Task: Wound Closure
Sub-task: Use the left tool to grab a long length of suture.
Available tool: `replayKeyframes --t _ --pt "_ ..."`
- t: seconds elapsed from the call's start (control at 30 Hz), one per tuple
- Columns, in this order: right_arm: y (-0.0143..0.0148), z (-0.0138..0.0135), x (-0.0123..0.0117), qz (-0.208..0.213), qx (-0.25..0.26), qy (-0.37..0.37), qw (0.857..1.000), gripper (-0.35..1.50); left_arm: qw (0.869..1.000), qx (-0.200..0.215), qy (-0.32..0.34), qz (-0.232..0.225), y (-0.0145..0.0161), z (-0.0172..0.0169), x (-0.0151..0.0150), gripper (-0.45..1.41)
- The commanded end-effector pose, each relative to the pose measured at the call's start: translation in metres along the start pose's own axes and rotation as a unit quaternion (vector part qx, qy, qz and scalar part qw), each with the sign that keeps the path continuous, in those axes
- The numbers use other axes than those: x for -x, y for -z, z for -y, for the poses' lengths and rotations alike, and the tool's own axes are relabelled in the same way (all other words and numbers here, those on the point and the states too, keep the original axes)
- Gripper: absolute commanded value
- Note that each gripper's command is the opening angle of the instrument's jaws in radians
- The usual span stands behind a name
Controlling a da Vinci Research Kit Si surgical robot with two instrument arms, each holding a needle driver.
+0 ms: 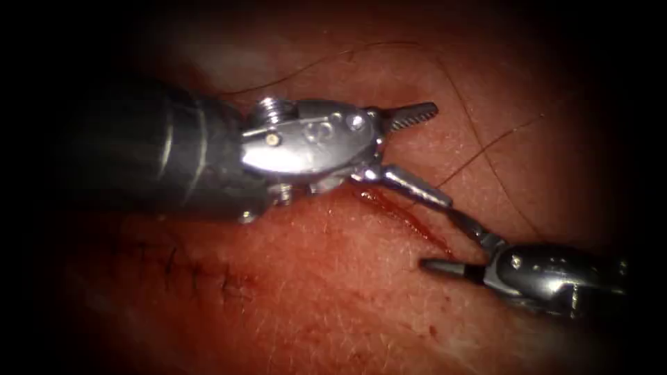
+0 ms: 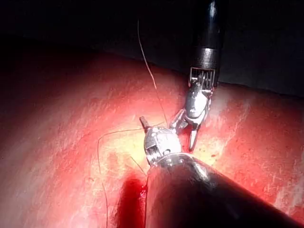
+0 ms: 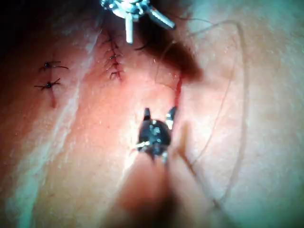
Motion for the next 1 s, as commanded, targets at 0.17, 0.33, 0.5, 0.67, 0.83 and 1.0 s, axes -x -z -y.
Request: replayKeyframes --t 0.17,0.33,0.5,0.67,0.83,1.0 --pt "-0.0007 0.0008 0.0006 0.000 -0.001 -0.001 1.000 1.06 1.000 -0.002 -0.001 0.000 -0.0010 0.0001 0.0007 0.67" --pt "-0.0008 0.0008 0.0008 0.001 0.000 0.000 1.000 1.08 1.000 -0.004 0.000 0.000 -0.0015 0.0000 0.0005 0.67" --pt "-0.0010 0.0009 0.0010 0.005 0.000 0.002 1.000 1.08 1.000 -0.006 0.004 -0.001 -0.0022 0.0003 -0.0004 0.67" --pt "-0.0013 0.0011 0.0011 0.006 0.000 0.002 1.000 1.08 1.000 -0.014 0.014 -0.002 -0.0038 0.0000 -0.0024 0.67" --pt "-0.0013 0.0011 0.0011 0.008 0.000 0.002 1.000 1.08 1.000 -0.020 0.006 0.002 -0.0057 -0.0003 -0.0039 0.67" --pt "-0.0013 0.0011 0.0010 0.008 0.000 0.002 1.000 1.08 1.000 -0.022 -0.008 0.014 -0.0076 0.0001 -0.0048 0.66"
